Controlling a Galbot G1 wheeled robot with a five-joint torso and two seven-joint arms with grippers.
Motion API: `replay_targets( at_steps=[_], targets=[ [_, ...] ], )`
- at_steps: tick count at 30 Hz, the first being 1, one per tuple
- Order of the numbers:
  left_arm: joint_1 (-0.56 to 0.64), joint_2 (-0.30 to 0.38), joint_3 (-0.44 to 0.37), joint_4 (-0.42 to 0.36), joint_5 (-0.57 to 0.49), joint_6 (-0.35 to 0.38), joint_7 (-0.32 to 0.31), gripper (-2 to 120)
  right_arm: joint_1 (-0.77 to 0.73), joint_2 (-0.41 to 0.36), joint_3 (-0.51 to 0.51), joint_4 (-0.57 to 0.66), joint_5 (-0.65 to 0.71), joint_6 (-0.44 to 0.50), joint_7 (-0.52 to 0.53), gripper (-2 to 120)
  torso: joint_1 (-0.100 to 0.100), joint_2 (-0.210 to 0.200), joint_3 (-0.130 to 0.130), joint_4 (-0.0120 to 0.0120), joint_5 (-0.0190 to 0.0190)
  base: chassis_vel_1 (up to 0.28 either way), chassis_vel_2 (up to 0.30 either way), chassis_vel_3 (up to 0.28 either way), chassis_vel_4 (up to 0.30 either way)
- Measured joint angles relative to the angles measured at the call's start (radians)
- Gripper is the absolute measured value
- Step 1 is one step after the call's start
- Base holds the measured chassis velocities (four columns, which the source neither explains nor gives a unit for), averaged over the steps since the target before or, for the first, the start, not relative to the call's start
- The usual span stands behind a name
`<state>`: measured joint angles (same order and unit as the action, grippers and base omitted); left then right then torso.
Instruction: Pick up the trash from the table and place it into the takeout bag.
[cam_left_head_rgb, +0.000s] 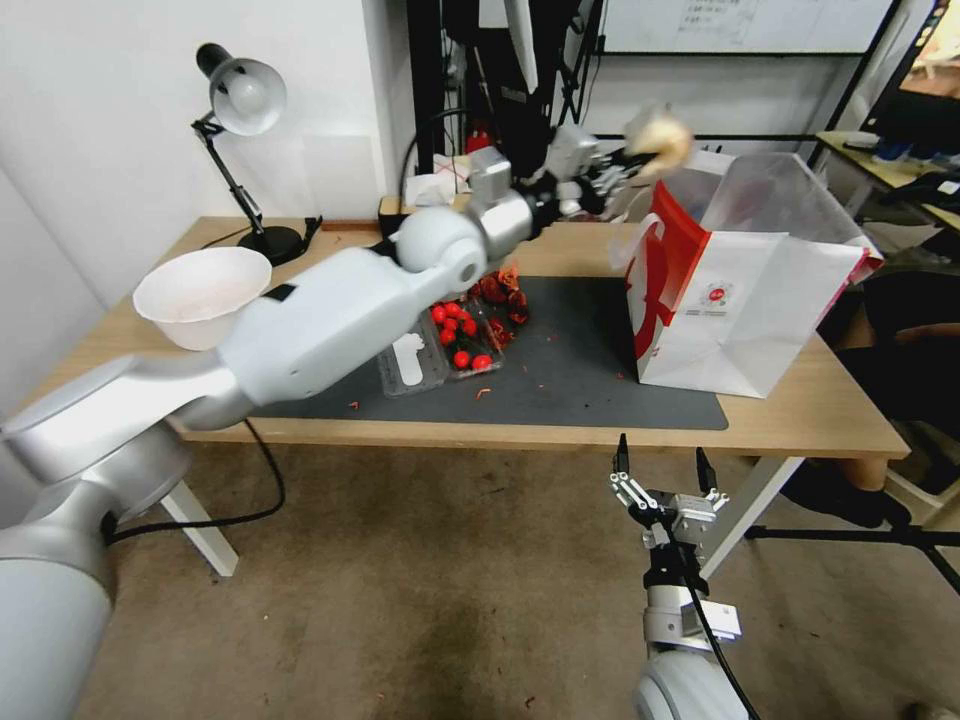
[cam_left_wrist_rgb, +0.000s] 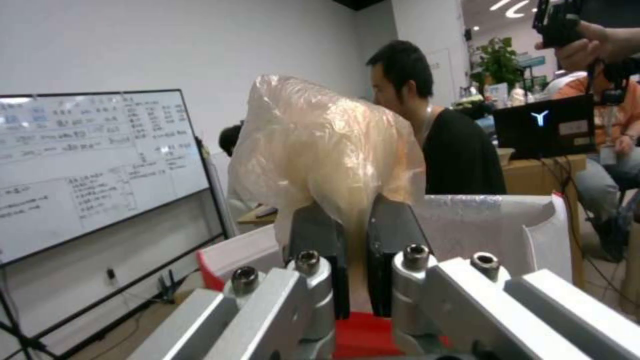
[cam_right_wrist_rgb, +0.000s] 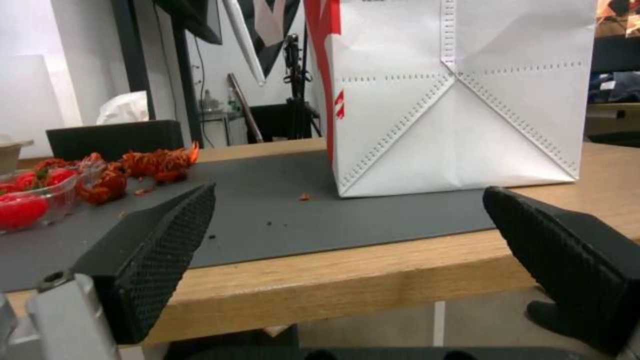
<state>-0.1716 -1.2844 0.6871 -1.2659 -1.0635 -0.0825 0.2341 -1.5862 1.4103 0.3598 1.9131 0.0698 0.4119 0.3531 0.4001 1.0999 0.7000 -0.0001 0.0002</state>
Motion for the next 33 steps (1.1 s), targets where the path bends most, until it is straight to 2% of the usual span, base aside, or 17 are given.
replay_targets(
  at_steps=[13,20,22,25,26,28,29,31,33],
  targets=[
    [-0.026,-0.137,0.037,0.111,0.004,0.001,0.009,5,0.003,0.001,0.002,-0.007,0.002,0.000,0.004,100,0.000,0.000,0.000,0.0001,0.0000,0.000,0.000,0.000,0.000],
    [-0.030,-0.174,0.052,0.152,0.026,0.001,0.008,5,0.002,0.000,0.006,-0.008,0.005,0.004,0.008,100,0.000,0.000,0.000,0.0001,0.0000,0.000,0.000,0.000,0.000],
    [-0.031,-0.177,0.053,0.154,0.028,0.001,0.008,8,0.002,0.000,0.007,-0.008,0.006,0.005,0.009,100,0.000,0.000,0.000,0.0001,-0.0001,0.000,0.000,0.000,0.000],
    [-0.035,-0.179,0.057,0.160,0.036,0.003,0.005,23,0.002,-0.001,0.009,-0.008,0.007,0.006,0.009,100,0.000,0.000,0.000,0.0001,-0.0001,0.000,0.000,0.000,0.000],
    [-0.035,-0.179,0.057,0.160,0.036,0.003,0.005,23,0.002,-0.001,0.009,-0.008,0.007,0.006,0.009,100,0.000,0.000,0.000,0.0001,-0.0001,0.000,0.000,0.000,0.000],
    [-0.037,-0.179,0.060,0.161,0.039,0.005,0.003,34,0.003,0.000,0.008,-0.009,0.007,0.006,0.009,100,0.000,0.000,0.000,0.0001,-0.0001,0.000,0.000,0.000,0.000],
    [-0.037,-0.179,0.060,0.161,0.039,0.005,0.003,34,0.003,0.000,0.008,-0.009,0.007,0.006,0.009,100,0.000,0.000,0.000,0.0001,-0.0001,0.000,0.000,0.000,0.000],
    [-0.038,-0.177,0.061,0.161,0.040,0.007,0.002,44,0.004,0.001,0.007,-0.009,0.007,0.006,0.010,100,0.000,0.000,0.000,0.0000,-0.0001,0.000,0.000,0.000,0.000],
    [-0.038,-0.176,0.061,0.160,0.040,0.008,0.001,47,0.004,0.001,0.007,-0.009,0.007,0.006,0.010,100,0.000,0.000,0.000,0.0001,-0.0002,0.000,0.000,0.000,0.000]
  ],
)
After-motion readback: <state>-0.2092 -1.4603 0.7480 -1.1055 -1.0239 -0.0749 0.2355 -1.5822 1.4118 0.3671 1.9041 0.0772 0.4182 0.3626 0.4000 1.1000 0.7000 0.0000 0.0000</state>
